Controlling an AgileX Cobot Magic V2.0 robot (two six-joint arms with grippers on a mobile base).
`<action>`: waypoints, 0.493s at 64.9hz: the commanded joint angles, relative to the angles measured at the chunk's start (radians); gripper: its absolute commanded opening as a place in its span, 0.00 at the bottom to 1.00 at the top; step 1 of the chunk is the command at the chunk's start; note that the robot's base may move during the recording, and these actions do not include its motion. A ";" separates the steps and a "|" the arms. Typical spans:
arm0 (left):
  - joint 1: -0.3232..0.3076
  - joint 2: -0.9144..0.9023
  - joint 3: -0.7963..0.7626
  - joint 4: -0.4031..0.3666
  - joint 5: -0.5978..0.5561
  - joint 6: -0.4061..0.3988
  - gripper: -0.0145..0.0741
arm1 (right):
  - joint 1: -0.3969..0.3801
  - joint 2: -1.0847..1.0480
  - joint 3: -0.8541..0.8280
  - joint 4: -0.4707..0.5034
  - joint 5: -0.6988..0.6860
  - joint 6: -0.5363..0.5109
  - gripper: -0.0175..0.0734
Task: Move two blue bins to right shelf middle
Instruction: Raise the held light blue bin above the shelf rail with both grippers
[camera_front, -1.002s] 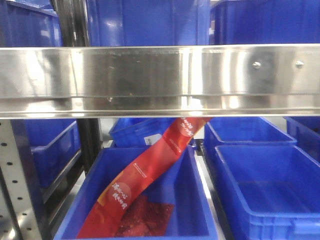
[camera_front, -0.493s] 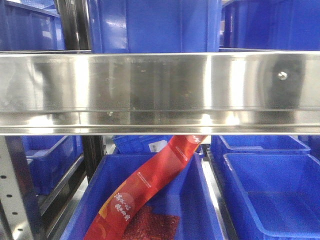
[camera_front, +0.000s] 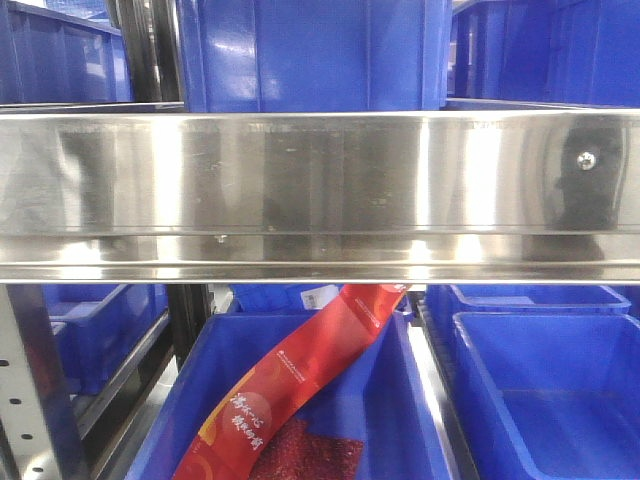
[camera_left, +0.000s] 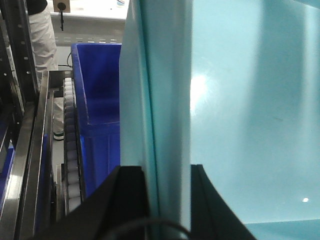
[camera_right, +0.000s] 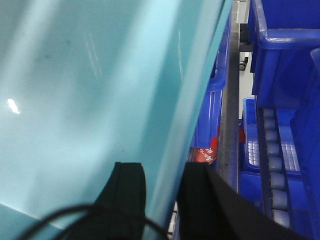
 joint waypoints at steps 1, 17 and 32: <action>-0.007 -0.020 -0.018 -0.072 -0.100 -0.003 0.04 | 0.005 -0.014 -0.014 0.026 -0.092 -0.036 0.02; -0.007 -0.020 -0.018 -0.072 -0.100 -0.003 0.04 | 0.005 -0.014 -0.014 0.026 -0.092 -0.036 0.02; -0.007 -0.020 -0.018 -0.072 -0.100 -0.003 0.04 | 0.005 -0.014 -0.014 0.026 -0.092 -0.036 0.02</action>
